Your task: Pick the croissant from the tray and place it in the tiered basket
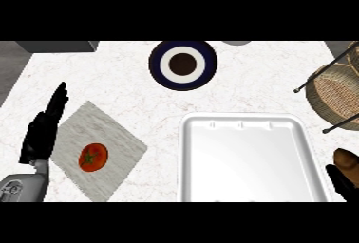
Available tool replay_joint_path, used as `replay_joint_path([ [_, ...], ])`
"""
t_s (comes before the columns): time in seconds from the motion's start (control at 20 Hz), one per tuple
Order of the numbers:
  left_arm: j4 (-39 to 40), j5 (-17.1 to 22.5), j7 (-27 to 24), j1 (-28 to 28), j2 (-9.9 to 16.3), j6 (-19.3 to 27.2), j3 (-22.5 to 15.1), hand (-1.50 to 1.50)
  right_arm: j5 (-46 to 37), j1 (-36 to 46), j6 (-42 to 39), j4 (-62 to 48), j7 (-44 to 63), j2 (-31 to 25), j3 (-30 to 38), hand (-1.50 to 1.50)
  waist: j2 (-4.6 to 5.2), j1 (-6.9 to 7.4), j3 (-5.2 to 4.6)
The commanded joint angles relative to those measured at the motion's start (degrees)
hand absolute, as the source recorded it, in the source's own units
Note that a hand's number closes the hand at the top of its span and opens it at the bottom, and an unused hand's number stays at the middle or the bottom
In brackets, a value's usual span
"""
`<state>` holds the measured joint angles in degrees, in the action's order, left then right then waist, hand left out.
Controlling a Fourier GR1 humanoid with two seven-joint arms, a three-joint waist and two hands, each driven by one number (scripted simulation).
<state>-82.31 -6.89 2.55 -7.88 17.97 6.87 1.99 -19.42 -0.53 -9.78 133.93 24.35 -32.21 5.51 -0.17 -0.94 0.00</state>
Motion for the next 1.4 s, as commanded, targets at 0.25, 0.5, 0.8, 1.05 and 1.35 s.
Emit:
replay_joint_path([
  [0.25,-2.28,-1.19,0.47,0.28,-1.46,-0.69,-0.86,0.00,16.86,13.38,-10.83,-15.98,-2.91,-9.90,16.58,1.50,0.20,1.60,-0.02],
  [0.5,-3.99,-2.12,3.00,0.87,-2.03,-0.54,-0.51,0.00,6.25,15.05,-9.94,-24.75,-13.68,-9.21,12.37,1.50,0.28,1.74,0.02],
  [0.8,-3.42,-3.06,0.18,2.30,-3.20,-0.47,-1.56,0.00,-7.76,18.61,-4.55,-33.56,-19.06,-13.95,10.46,1.50,0.42,2.43,0.02],
  [1.05,2.75,-2.23,-2.68,-1.49,-2.18,-1.26,1.06,0.00,-17.51,24.21,1.42,-46.61,-24.34,-17.27,8.02,1.50,0.70,2.42,-0.02],
  [1.35,4.27,-0.99,-2.80,-3.16,-0.93,-3.61,3.06,0.00,-18.98,31.91,5.10,-67.02,-38.69,-18.84,8.68,1.50,0.54,1.94,0.00],
])
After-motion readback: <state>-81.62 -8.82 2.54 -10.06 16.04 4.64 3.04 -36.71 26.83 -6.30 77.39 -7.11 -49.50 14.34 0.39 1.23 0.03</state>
